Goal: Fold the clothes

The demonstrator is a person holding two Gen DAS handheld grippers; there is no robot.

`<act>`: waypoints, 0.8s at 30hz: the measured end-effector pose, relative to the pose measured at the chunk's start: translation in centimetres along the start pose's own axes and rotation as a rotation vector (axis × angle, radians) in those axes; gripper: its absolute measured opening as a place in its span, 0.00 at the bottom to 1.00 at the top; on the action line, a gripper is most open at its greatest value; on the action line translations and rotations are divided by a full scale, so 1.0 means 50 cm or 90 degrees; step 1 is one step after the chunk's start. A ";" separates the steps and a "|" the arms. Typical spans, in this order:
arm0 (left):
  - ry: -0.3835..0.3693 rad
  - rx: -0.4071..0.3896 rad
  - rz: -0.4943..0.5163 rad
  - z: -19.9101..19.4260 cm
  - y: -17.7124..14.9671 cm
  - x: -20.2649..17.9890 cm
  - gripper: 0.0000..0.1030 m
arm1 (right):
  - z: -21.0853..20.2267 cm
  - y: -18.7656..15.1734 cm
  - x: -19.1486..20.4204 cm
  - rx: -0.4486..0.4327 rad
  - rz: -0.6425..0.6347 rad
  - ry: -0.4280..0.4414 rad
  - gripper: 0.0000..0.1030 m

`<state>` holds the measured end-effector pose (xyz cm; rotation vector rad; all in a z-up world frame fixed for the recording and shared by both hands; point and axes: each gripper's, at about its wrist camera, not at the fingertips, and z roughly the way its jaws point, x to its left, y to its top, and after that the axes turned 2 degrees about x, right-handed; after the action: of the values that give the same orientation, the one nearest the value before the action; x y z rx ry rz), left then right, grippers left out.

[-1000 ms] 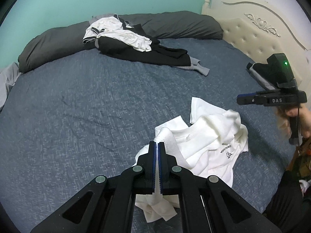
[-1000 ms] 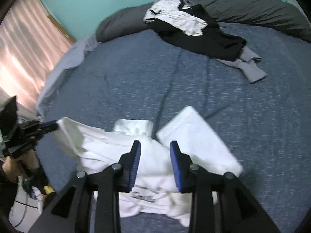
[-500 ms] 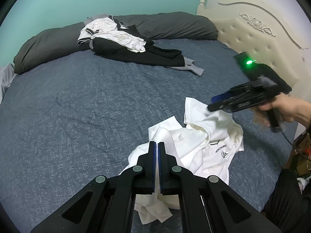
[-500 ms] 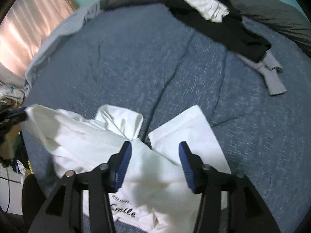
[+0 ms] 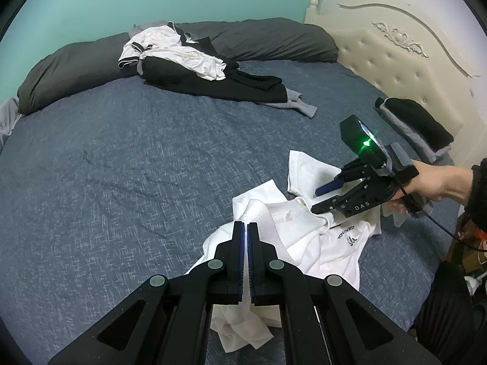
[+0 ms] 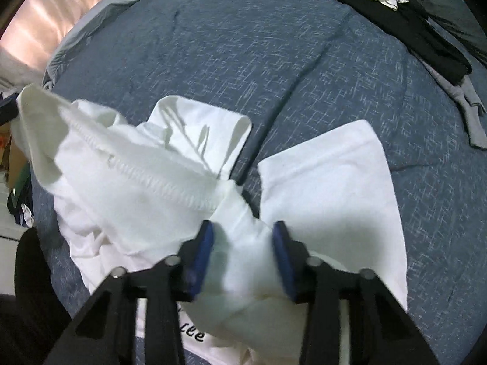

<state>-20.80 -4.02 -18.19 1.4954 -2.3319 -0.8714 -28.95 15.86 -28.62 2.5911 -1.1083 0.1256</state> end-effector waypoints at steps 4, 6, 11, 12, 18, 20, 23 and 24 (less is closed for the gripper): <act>0.001 0.003 -0.001 -0.001 -0.005 -0.002 0.02 | -0.009 -0.019 0.014 -0.014 -0.016 -0.010 0.04; 0.003 0.004 0.000 -0.004 -0.007 -0.004 0.02 | -0.021 -0.027 0.018 -0.025 -0.020 -0.016 0.02; 0.011 -0.003 0.002 -0.022 -0.005 -0.008 0.02 | -0.096 -0.040 0.023 -0.076 -0.019 -0.016 0.02; 0.014 -0.007 0.001 -0.029 -0.004 -0.009 0.02 | -0.111 -0.042 0.024 -0.083 -0.018 -0.016 0.02; 0.013 -0.016 -0.006 -0.059 -0.010 -0.021 0.02 | -0.139 -0.058 0.041 -0.059 -0.022 0.020 0.02; 0.013 -0.009 -0.004 -0.061 -0.016 -0.027 0.02 | -0.120 -0.069 0.056 -0.029 -0.028 0.037 0.02; 0.010 0.000 0.001 -0.060 -0.027 -0.034 0.02 | -0.105 -0.086 0.056 -0.026 -0.007 0.037 0.03; 0.009 0.002 0.004 -0.059 -0.030 -0.036 0.02 | -0.106 -0.091 0.053 -0.039 0.004 0.037 0.04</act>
<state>-17.42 -3.91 -16.52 1.4900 -2.3274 -0.8527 -23.63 18.70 -24.22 2.5144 -1.0821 0.1648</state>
